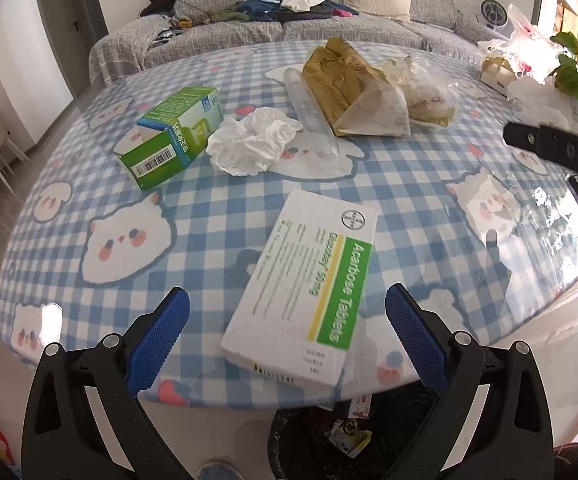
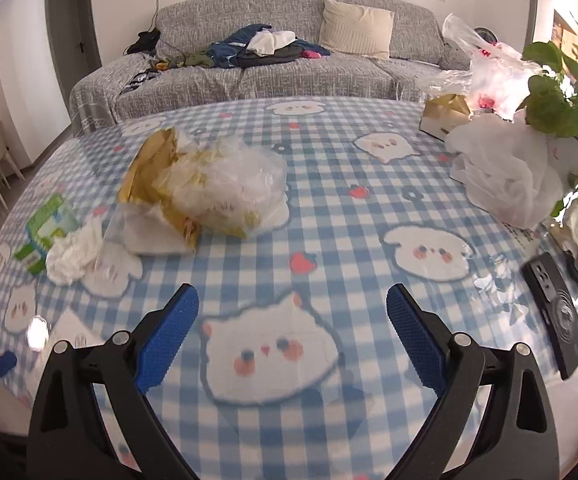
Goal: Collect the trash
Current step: 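Raise both open tools back over the table, then grasp the Acarbose tablets box with the left tool while the right tool grasps the plastic bag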
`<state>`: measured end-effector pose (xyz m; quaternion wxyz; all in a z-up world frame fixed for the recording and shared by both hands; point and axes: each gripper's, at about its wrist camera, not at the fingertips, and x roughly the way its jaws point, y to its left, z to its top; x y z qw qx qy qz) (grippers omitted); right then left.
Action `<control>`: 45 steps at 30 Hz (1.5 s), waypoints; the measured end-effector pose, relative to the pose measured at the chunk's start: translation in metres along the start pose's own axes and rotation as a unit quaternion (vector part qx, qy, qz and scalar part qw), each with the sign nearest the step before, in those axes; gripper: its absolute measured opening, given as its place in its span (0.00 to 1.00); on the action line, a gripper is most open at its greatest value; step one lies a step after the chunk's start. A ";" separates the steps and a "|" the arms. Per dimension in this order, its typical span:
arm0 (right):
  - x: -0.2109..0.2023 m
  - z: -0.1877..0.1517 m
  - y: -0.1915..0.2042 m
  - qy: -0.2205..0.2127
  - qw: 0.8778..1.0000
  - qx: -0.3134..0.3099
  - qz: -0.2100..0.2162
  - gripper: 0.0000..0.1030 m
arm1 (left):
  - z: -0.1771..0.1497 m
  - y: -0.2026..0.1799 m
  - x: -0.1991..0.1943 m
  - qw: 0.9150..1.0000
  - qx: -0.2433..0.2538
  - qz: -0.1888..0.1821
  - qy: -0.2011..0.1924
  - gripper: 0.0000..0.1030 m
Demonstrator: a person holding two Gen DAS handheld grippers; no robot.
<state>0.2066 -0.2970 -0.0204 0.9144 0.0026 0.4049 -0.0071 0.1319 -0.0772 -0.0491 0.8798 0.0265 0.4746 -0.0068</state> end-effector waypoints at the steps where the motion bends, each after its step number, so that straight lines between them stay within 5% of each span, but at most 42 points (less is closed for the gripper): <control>1: 0.002 0.002 -0.001 -0.001 1.000 0.005 0.001 0.89 | 0.001 0.001 0.001 1.000 -0.001 0.000 0.001 0.93; 17: 0.059 0.064 -0.001 -0.004 0.998 0.051 0.032 0.89 | 0.019 0.002 0.028 1.000 -0.008 -0.001 0.018 0.91; 27: 0.090 0.091 0.026 0.011 0.998 0.042 0.046 0.89 | 0.024 -0.006 0.043 0.999 0.003 -0.014 0.039 0.64; 33: 0.115 0.091 0.026 0.035 0.996 0.050 0.059 0.88 | 0.031 -0.011 0.048 0.999 0.010 -0.025 0.039 0.60; 45: 0.141 0.085 0.033 0.064 0.995 0.051 0.058 0.46 | 0.040 -0.001 0.054 0.999 0.000 -0.021 0.041 0.60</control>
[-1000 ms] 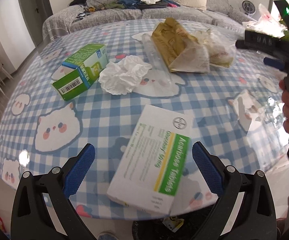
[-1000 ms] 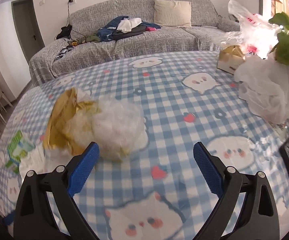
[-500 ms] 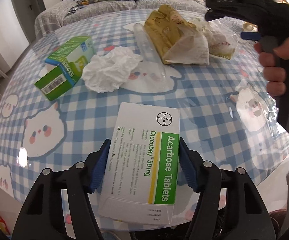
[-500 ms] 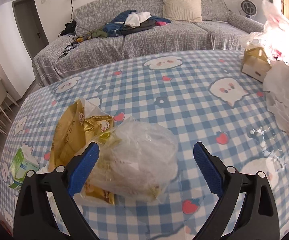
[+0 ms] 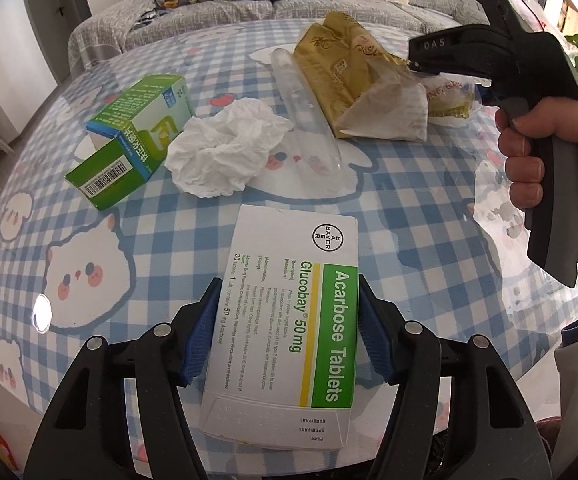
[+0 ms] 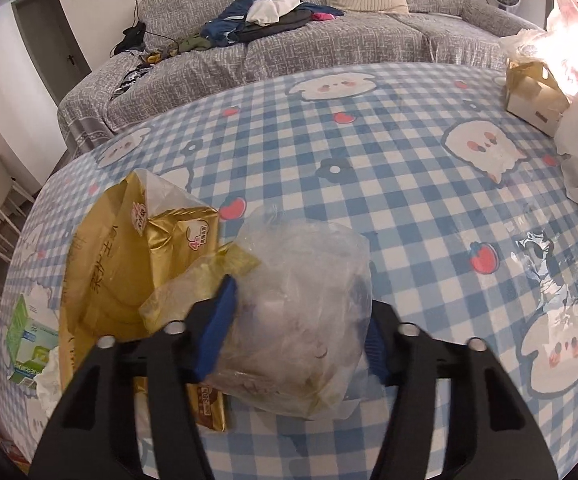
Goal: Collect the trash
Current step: 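Grasp the Acarbose tablets box with the left tool while the right tool grasps the plastic bag, then carry the Acarbose box and plastic bag down over the trash bin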
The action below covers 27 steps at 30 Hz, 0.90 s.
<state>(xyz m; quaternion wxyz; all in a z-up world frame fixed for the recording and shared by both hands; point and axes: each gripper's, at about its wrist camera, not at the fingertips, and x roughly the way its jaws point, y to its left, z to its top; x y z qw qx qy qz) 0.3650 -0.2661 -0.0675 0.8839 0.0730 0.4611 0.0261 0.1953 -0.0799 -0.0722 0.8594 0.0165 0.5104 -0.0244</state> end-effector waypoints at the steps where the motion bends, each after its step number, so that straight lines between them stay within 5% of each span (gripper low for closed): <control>1: 0.000 0.000 -0.001 -0.001 1.000 0.002 0.001 0.42 | 0.000 0.001 0.000 1.000 -0.001 0.000 0.000 0.60; 27: -0.070 -0.025 -0.047 -0.077 0.995 0.055 -0.025 0.35 | -0.036 0.004 -0.042 1.000 -0.011 -0.007 -0.022 0.60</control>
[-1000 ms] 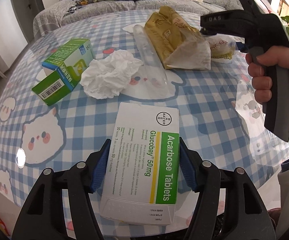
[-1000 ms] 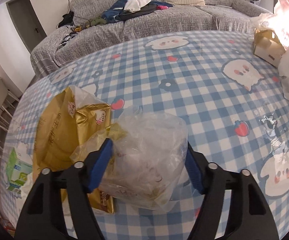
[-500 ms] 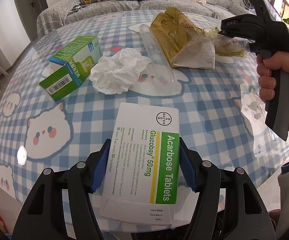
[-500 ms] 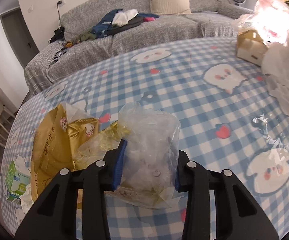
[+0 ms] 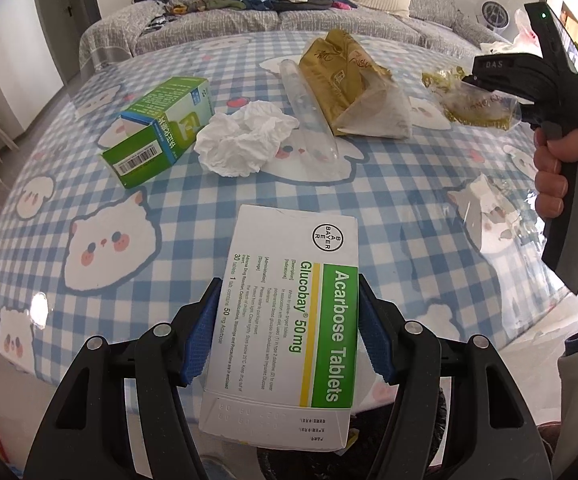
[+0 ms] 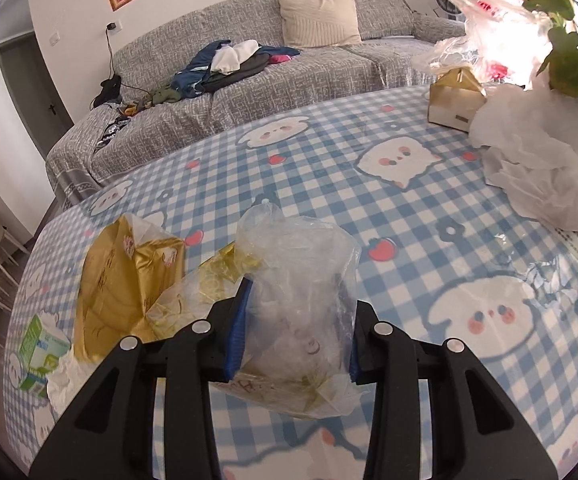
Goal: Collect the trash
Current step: 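Carry the Acarbose box and plastic bag down over the trash bin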
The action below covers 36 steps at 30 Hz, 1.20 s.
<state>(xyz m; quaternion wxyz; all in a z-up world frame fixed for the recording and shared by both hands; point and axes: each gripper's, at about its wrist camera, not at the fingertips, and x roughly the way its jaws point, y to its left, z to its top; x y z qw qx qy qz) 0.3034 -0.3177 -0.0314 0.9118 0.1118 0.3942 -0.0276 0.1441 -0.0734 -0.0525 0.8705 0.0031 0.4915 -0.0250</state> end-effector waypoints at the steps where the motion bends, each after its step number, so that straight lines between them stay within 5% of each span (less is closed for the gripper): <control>1: -0.004 -0.003 0.000 -0.002 1.000 -0.002 -0.001 0.35 | -0.001 0.000 -0.002 1.000 0.000 -0.002 -0.003 0.60; 36: -0.162 -0.101 0.000 -0.036 0.997 -0.072 0.013 0.35 | -0.078 0.028 -0.081 0.998 -0.036 0.014 -0.042 0.60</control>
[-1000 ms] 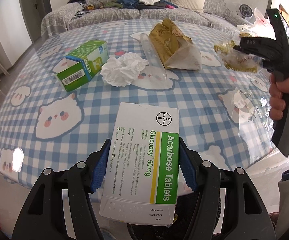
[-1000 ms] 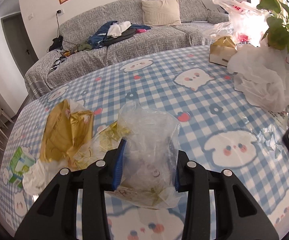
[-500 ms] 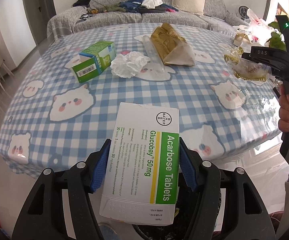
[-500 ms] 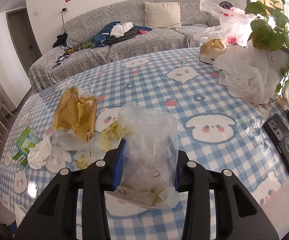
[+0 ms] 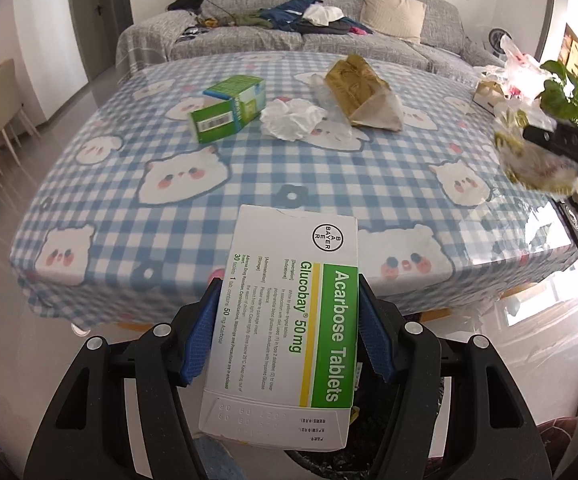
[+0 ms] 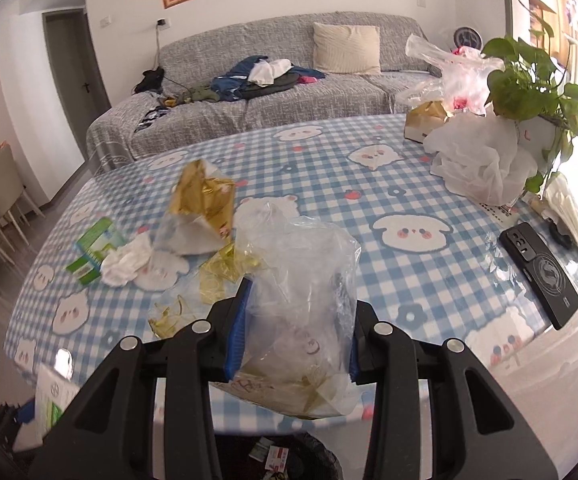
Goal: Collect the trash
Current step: 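Carry the Acarbose box and plastic bag down over the trash bin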
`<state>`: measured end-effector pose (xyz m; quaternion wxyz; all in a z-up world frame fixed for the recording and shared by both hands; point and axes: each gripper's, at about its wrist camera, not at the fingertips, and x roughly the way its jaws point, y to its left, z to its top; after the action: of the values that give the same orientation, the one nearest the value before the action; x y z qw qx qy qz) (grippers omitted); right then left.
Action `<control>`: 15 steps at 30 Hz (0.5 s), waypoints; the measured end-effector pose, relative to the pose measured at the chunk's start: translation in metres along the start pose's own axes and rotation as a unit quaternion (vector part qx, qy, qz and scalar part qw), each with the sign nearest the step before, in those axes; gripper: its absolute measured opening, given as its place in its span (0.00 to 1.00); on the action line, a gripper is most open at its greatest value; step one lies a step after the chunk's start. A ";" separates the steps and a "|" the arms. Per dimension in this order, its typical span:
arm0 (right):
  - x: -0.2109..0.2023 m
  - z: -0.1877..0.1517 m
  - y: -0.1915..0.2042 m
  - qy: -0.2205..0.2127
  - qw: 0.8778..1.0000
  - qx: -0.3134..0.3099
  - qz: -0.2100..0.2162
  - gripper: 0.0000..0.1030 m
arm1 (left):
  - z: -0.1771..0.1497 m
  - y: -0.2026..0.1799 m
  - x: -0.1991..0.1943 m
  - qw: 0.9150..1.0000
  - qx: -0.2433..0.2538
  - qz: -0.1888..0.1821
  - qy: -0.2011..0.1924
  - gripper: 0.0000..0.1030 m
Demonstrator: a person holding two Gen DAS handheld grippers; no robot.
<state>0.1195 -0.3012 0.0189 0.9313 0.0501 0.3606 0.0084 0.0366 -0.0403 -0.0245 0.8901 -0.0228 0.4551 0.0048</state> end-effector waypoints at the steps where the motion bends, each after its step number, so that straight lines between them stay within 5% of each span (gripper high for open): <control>1: -0.003 -0.003 0.002 0.000 1.000 -0.002 0.000 0.35 | -0.001 0.001 -0.002 1.000 -0.001 0.001 -0.002 0.60; 15: -0.045 -0.070 0.030 0.005 0.999 -0.038 0.021 0.35 | -0.030 0.014 -0.019 1.000 -0.019 0.009 -0.013 0.60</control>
<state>0.0397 -0.2674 0.0010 0.9303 0.0225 0.3637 0.0413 0.0006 -0.0279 -0.0268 0.8951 -0.0358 0.4439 0.0213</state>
